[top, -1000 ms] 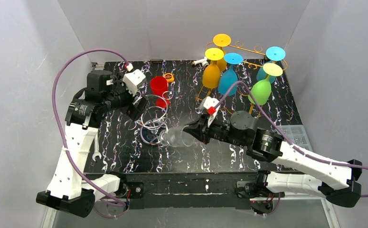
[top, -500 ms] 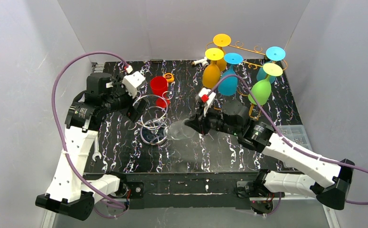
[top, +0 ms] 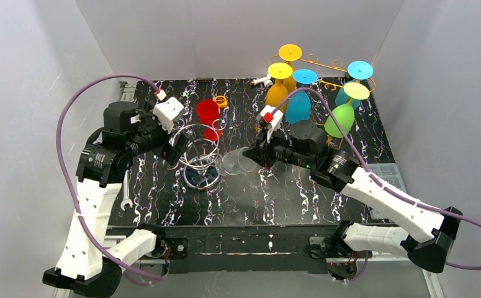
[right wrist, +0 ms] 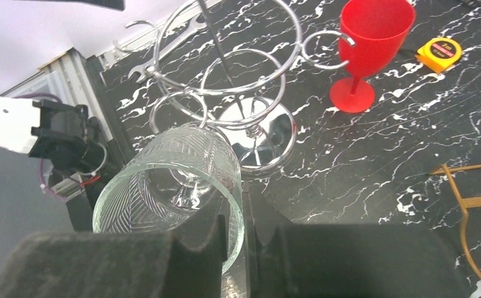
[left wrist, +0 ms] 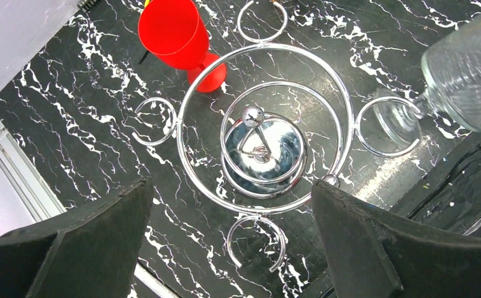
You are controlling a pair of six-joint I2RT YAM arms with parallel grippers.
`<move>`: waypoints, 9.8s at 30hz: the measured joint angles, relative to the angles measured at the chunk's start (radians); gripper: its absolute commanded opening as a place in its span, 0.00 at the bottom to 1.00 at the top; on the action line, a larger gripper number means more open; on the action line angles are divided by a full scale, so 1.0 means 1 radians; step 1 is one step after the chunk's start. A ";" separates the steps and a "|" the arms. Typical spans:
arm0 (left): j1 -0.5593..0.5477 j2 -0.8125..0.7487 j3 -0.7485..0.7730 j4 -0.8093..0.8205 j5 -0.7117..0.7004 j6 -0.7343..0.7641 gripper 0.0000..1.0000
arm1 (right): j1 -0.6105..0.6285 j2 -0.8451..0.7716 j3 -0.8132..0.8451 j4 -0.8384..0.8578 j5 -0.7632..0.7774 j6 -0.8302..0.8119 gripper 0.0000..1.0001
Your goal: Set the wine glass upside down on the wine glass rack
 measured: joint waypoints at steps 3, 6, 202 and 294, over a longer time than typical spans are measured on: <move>0.000 -0.009 -0.004 -0.003 -0.001 0.001 0.98 | -0.014 0.022 0.023 -0.005 -0.002 0.001 0.01; 0.000 -0.020 -0.003 -0.014 0.002 0.003 0.98 | -0.024 0.024 0.027 -0.010 0.002 0.002 0.01; -0.005 -0.211 -0.148 0.390 0.491 0.908 0.00 | 0.077 0.315 0.195 0.424 -0.386 0.391 0.98; -0.005 -0.171 -0.175 0.310 -0.159 -0.054 0.98 | 0.111 0.050 -0.283 0.288 -0.140 0.152 0.08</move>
